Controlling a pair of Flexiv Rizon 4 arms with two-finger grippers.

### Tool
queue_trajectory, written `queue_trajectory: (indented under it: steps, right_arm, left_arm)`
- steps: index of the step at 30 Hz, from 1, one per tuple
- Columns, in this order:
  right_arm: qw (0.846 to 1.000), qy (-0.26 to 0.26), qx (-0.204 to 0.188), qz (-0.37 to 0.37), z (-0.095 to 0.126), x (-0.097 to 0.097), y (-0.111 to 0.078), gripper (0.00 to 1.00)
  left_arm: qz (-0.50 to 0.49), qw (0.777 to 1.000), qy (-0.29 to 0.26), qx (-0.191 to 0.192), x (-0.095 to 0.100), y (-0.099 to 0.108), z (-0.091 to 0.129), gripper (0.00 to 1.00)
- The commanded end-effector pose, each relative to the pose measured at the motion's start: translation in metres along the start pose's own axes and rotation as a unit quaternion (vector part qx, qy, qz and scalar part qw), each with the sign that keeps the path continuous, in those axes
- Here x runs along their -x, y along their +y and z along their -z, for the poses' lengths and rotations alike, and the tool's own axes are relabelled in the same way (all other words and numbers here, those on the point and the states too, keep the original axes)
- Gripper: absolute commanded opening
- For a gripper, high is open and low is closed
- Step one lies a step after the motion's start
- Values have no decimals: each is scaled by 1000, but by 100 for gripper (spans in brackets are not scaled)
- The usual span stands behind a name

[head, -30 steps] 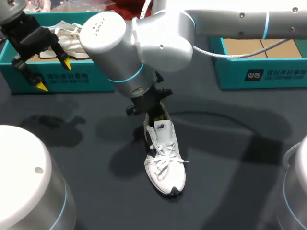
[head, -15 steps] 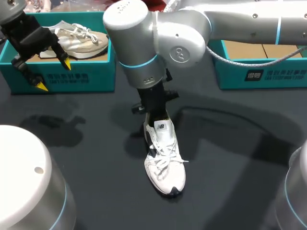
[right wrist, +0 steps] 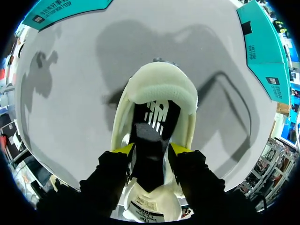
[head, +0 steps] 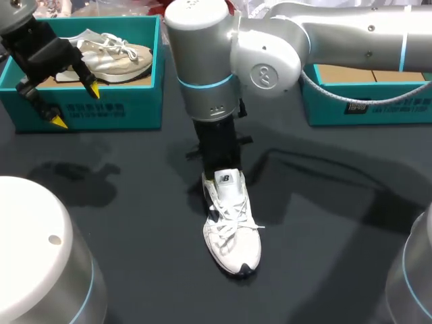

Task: Take the shoe out of the shoebox, open the shoe tongue, remove and reinsert the insole, then place the shoe into the shoebox

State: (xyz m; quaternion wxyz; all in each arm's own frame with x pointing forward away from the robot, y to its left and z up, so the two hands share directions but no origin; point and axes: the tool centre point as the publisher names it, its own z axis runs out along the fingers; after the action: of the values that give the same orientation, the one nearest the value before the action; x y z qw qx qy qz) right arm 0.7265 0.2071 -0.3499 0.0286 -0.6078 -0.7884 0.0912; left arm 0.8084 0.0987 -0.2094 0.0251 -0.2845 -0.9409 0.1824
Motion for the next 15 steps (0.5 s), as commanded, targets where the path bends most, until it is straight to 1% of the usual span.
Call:
queue_trajectory:
  steps: [1,8,15]
  right_arm:
    - [1000,-1,2,-1,0,-3,-2,100]
    - [1000,-3,1,-7,0,-4,-6,100]
    - [1000,-8,5,-21,3,-4,-18,100]
  left_arm:
    - [0,1000,1,1,1,1,0,100]
    - [0,1000,1,1,1,1,0,100]
    - [0,1000,1,1,1,1,0,100]
